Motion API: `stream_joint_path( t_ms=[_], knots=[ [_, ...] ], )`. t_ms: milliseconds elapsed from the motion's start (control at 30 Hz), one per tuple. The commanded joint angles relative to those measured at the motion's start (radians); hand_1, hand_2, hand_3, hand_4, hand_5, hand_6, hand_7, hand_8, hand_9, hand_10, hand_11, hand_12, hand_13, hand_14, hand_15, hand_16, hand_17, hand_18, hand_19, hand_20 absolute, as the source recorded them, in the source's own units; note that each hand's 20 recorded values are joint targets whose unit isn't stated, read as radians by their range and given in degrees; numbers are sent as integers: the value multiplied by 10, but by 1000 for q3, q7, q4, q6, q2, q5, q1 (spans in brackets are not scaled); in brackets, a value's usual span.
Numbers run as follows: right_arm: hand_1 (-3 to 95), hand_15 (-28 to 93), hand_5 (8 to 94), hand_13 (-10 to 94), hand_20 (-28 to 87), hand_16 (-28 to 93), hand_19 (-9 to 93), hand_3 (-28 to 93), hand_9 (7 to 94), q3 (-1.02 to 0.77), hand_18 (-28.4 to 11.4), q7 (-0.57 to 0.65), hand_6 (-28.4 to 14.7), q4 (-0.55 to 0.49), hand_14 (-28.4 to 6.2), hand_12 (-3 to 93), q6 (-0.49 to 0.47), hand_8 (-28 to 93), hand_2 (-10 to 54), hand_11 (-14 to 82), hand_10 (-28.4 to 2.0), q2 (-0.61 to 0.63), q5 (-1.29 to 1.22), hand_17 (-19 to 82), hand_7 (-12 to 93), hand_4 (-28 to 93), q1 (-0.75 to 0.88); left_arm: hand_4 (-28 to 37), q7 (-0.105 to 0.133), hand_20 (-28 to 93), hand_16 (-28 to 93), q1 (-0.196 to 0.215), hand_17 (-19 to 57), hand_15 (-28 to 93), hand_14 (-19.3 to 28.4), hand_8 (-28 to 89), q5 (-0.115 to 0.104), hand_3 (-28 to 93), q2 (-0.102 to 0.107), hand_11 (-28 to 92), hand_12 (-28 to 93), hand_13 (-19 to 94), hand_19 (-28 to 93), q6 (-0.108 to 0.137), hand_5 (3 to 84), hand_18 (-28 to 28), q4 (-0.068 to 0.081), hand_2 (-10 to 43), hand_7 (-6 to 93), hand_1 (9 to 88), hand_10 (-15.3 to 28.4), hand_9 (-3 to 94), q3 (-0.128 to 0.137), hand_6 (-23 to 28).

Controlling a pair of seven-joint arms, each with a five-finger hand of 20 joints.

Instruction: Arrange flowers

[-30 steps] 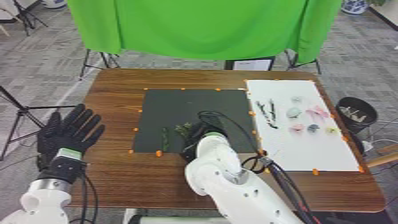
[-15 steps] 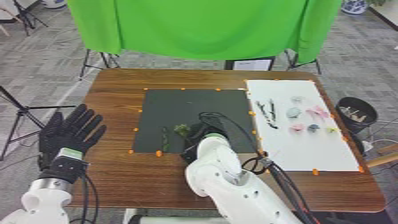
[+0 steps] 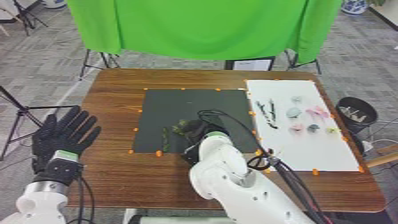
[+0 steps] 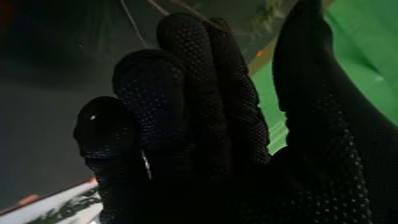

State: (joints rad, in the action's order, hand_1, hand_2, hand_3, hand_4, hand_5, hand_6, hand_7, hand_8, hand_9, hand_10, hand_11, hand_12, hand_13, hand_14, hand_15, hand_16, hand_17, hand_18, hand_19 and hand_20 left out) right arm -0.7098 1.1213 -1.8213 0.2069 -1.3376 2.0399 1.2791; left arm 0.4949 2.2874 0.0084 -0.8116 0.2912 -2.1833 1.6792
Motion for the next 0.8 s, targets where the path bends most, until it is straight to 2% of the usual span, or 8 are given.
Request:
stream_joint_path(
  t_ms=[33,167,267,400,433,500,600,800],
  knots=[
    [369,577,757,813,345,311,932,752,835,11,-253,-39,-67,-70,-120,208,-46,-94,-95,222,-179,39,14,521,180,-219,-6,-283,21,130,-67,35,-68,387,168,-72,-13,732,4,202,135,285,394,-2,477,165,-13,153,137,257,159,404,22,96],
    [358,536,752,832,324,293,932,742,835,7,-251,-64,-80,-110,-113,181,-80,-95,-95,173,-189,69,34,534,138,-209,7,-283,26,130,-67,40,-69,386,167,-72,-11,732,-1,202,134,286,394,-10,476,164,-13,153,138,256,160,405,24,96],
    [345,492,741,845,316,289,932,743,812,-21,-245,-125,-87,-153,-109,164,-187,-92,-92,143,-200,109,76,540,124,-195,44,-283,21,130,-67,49,-68,387,167,-73,-11,731,-11,203,134,286,393,-12,477,164,-13,154,138,257,159,404,33,96],
    [323,503,745,817,339,311,932,773,783,-59,-255,-150,-93,-204,-127,165,-400,-92,82,134,-210,146,99,513,116,-167,87,-283,12,130,-67,59,-69,386,167,-72,-7,731,-20,202,134,287,394,-11,477,164,-13,154,137,257,159,404,42,96],
    [316,513,751,809,347,314,932,786,775,-65,-258,-154,-93,-205,-133,166,-459,-91,108,134,-211,147,106,508,115,-157,92,-283,19,130,-67,65,-69,386,168,-72,-10,731,-18,203,134,286,394,-13,477,164,-14,154,137,257,159,404,42,96],
    [304,532,760,798,365,318,932,803,769,-76,-264,-137,-94,-200,-141,171,-542,-91,139,135,-214,140,76,496,110,-140,97,-283,9,130,-67,60,-68,386,168,-72,-7,730,-25,203,134,286,393,-14,476,164,-12,154,137,257,159,404,44,96],
    [288,566,758,782,379,329,932,809,768,-81,-270,-132,-99,-183,-151,184,-602,-89,167,148,-217,131,58,486,102,-110,105,-283,2,130,-67,57,-69,386,168,-72,2,731,-26,203,134,286,394,-16,476,164,-11,155,137,257,159,404,43,96],
    [278,634,746,764,391,349,932,805,804,-72,-272,-134,-92,-171,-160,219,-614,-88,186,212,-210,126,40,485,102,-92,109,-283,11,130,-66,58,-69,386,167,-72,-2,731,-24,202,134,286,394,-16,477,164,-11,156,136,257,159,404,37,97]
  ],
)
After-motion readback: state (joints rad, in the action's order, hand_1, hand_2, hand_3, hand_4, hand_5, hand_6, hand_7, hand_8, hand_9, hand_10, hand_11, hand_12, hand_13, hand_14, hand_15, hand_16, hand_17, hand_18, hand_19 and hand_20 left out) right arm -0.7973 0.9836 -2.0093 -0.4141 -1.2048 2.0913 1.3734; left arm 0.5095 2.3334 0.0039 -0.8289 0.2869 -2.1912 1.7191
